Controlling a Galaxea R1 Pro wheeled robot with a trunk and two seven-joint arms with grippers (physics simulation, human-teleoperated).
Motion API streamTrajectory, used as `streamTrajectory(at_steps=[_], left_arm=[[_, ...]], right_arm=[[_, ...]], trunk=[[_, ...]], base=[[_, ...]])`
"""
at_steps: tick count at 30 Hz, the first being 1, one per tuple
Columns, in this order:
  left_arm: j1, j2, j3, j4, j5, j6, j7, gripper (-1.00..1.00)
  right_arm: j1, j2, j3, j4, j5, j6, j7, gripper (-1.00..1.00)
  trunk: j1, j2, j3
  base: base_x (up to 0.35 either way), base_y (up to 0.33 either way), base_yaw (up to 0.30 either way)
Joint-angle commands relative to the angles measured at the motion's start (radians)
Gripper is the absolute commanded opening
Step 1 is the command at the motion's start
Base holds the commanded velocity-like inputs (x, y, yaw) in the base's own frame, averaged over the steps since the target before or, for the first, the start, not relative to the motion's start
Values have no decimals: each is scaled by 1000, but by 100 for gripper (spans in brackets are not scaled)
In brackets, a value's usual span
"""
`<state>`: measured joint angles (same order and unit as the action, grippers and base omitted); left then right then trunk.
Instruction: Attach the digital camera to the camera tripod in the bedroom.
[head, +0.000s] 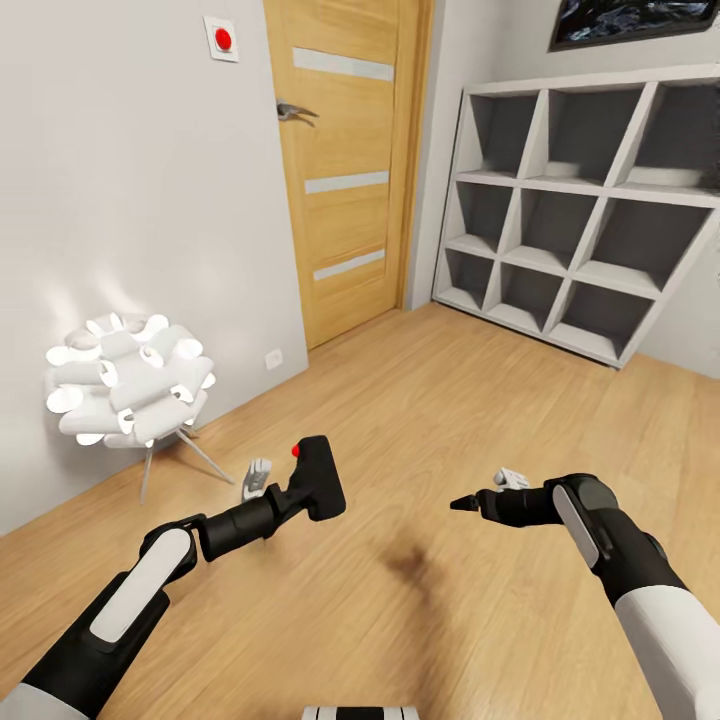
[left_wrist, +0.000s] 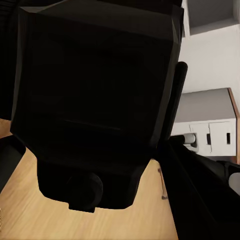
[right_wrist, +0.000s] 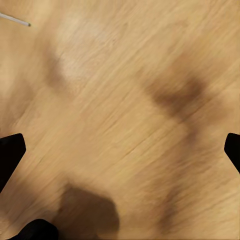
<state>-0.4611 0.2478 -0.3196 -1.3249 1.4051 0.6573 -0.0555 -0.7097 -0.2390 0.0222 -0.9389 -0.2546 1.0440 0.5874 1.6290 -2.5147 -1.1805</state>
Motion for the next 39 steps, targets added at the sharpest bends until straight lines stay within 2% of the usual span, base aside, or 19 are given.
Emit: streamTrajectory(at_steps=[1,22,31,39], left_arm=[[-1,1,-1,2,1,2,-4,-100],[-1,1,0,77,6,4,-7,-100],[-1,1,1,96,23,4,-9,-100],[-1,1,2,125,25,2,-9,-100]], right_arm=[[-1,-1,2,-1,0,3,2,100],[-1,-11,0,10,0,3,6,100],[-1,-9,1,8,9,3,5,100],[-1,-7,0,-3,4,3,6,100]], trunk=[[-1,0,3],[-10,5,84],[-14,7,119],[-18,9,150]], base=[[0,0,0],[0,0,0],[0,0,0],[0,0,0]])
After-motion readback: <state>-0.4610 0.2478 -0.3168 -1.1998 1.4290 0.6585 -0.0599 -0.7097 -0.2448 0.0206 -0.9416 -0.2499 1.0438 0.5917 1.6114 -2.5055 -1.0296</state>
